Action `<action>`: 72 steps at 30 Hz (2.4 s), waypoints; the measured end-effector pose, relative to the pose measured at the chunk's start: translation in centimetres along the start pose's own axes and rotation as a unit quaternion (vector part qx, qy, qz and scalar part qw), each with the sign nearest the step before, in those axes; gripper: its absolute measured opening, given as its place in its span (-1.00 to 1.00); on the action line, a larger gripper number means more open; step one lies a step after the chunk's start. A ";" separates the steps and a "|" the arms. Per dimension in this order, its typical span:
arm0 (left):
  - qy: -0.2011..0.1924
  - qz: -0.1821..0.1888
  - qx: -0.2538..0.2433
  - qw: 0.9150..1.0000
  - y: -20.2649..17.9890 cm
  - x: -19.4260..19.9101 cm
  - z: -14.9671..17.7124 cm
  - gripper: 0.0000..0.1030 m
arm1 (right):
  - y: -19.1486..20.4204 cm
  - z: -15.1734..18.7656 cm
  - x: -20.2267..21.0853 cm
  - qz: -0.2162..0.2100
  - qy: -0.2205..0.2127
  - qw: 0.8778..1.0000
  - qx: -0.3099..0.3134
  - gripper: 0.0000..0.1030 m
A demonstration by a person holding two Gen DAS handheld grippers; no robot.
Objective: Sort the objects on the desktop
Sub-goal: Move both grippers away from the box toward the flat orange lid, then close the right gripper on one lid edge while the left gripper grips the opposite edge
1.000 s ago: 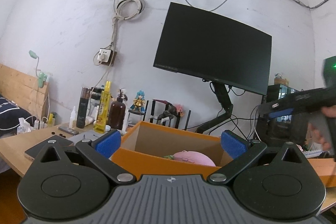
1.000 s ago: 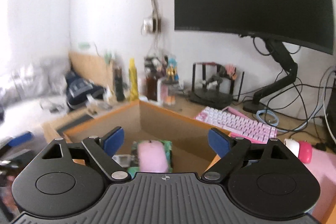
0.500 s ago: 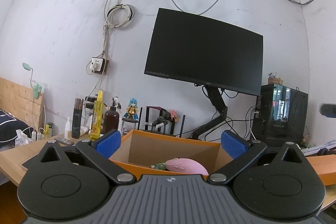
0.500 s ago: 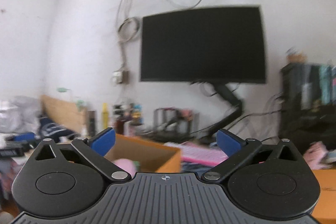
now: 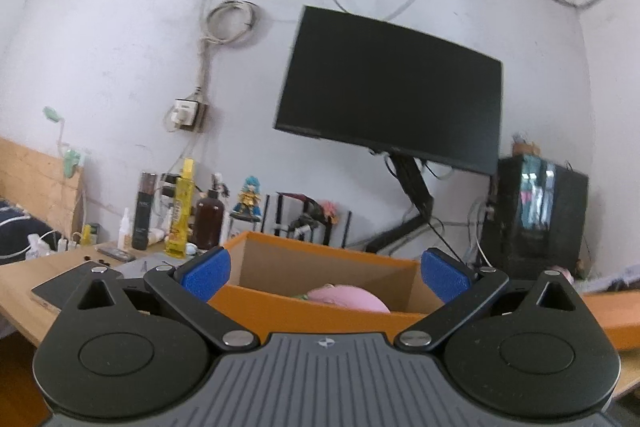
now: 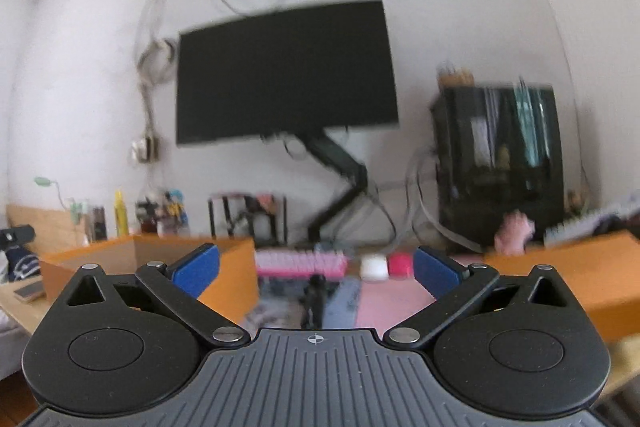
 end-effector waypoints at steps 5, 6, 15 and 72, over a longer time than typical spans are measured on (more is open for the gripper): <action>0.002 0.018 -0.036 0.999 -2.0 -0.5 0.7 1.00 | -2.8 2.1 -1.0 0.038 0.031 0.998 -0.040 1.00; 0.004 0.024 -0.037 0.999 -2.4 -0.5 0.7 1.00 | -3.3 2.3 -1.1 0.045 0.034 0.998 -0.042 1.00; 0.010 0.036 -0.044 0.998 -3.7 -0.5 1.0 1.00 | -5.0 3.7 -0.9 0.073 0.057 0.995 -0.041 1.00; 0.155 0.333 -0.078 0.927 -38.0 -14.0 8.8 1.00 | -31.3 1.1 9.4 0.310 0.057 0.942 -0.114 1.00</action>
Point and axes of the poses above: each gripper's, at about its wrist camera, not at the fingertips, and x roughly against the way its jaws point, y to its left, z to its underside, the point moved 10 cm from there along -x, roughly the way its jaws point, and after that the axes turned 3 degrees about -z, right-handed, at the moved point
